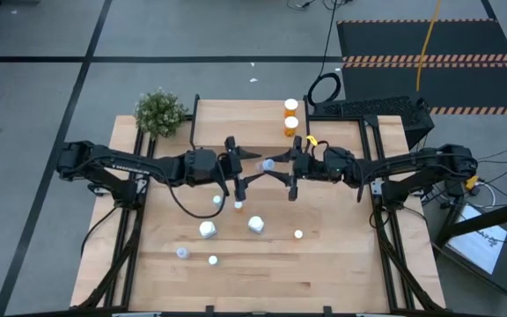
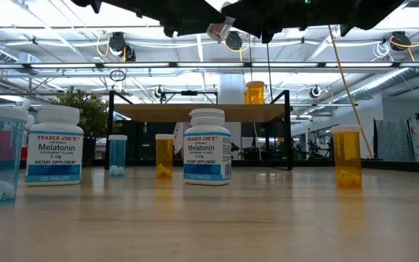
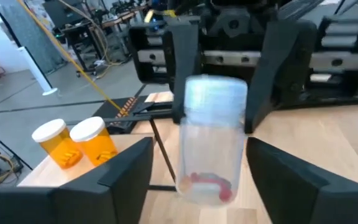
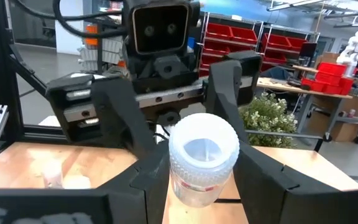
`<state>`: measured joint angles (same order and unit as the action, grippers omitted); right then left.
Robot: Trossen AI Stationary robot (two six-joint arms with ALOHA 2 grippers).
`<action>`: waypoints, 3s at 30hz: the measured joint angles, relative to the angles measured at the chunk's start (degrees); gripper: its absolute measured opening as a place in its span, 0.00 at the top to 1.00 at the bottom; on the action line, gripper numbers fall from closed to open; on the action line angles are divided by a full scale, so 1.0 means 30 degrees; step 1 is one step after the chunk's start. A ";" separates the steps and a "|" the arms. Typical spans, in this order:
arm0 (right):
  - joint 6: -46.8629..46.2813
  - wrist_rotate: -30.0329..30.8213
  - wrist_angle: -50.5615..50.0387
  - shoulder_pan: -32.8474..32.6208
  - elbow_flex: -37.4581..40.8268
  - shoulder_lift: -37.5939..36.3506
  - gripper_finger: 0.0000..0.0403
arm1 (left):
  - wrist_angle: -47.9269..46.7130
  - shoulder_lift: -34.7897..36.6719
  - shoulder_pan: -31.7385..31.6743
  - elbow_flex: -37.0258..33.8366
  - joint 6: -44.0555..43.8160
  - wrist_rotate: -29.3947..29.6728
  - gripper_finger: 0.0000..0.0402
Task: Pick and place medicine bottles onto shelf by color
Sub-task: Put the top transparent pill bottle on the shelf
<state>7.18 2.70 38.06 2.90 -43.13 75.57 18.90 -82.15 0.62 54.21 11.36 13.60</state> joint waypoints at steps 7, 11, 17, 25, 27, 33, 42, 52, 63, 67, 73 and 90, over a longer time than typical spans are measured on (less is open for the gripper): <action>-0.0007 -0.0015 -0.0428 0.0000 -0.0036 -0.0029 0.62 | 0.0038 0.0000 0.0007 0.0002 0.0020 -0.0638 0.48; -0.0007 -0.0015 -0.0506 0.0000 -0.0033 -0.0022 0.62 | -0.0201 0.0000 0.0015 0.0002 0.0012 -0.0682 0.53; 0.0166 -0.0010 -0.0689 0.0000 -0.0029 -0.0007 0.62 | -0.0411 0.0000 0.0015 -0.0002 0.0024 -0.0682 0.61; 0.0364 0.0000 -0.0823 0.0000 -0.0029 -0.0015 0.62 | -0.0440 0.0000 0.0015 -0.0003 0.0102 -0.0660 0.66; 0.0391 0.0000 -0.0823 0.0000 -0.0029 -0.0015 0.62 | -0.0440 0.0000 0.0015 -0.0001 0.0078 -0.0668 0.65; 0.0415 -0.0001 -0.0831 0.0000 -0.0015 -0.0015 0.62 | -0.0485 0.0000 0.0015 -0.0004 0.0063 -0.0668 0.65; 0.0379 -0.0022 -0.0926 0.0000 0.0007 0.0022 0.62 | -0.1069 0.0000 0.0015 0.0002 -0.0335 -0.0894 0.64; 0.0364 -0.0015 -0.0624 0.0000 0.0015 0.0015 0.62 | -0.0841 0.0000 -0.0140 0.0010 -0.1394 -0.1170 0.42; 0.0350 0.0019 -0.0471 0.0000 0.0015 0.0007 0.62 | -0.0077 -0.0679 -0.0868 0.0002 -0.1121 -0.1730 0.33; 0.0329 0.0020 -0.0530 0.0015 0.0007 -0.0008 0.62 | 0.0989 -0.0882 -0.0938 0.0017 -0.0366 -0.1783 0.39; 0.0328 -0.0015 -0.0502 0.0007 0.0000 -0.0022 0.62 | 0.1127 -0.0882 -0.0954 0.0010 -0.0082 -0.2613 0.52; 0.0350 0.0029 -0.0447 -0.0181 0.0007 -0.0373 0.49 | 0.0813 -0.0878 -0.0954 0.0010 0.0144 -0.2722 0.58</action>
<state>8.23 2.79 36.72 2.35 -43.11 74.45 21.34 -84.78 -2.24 54.24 11.79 5.43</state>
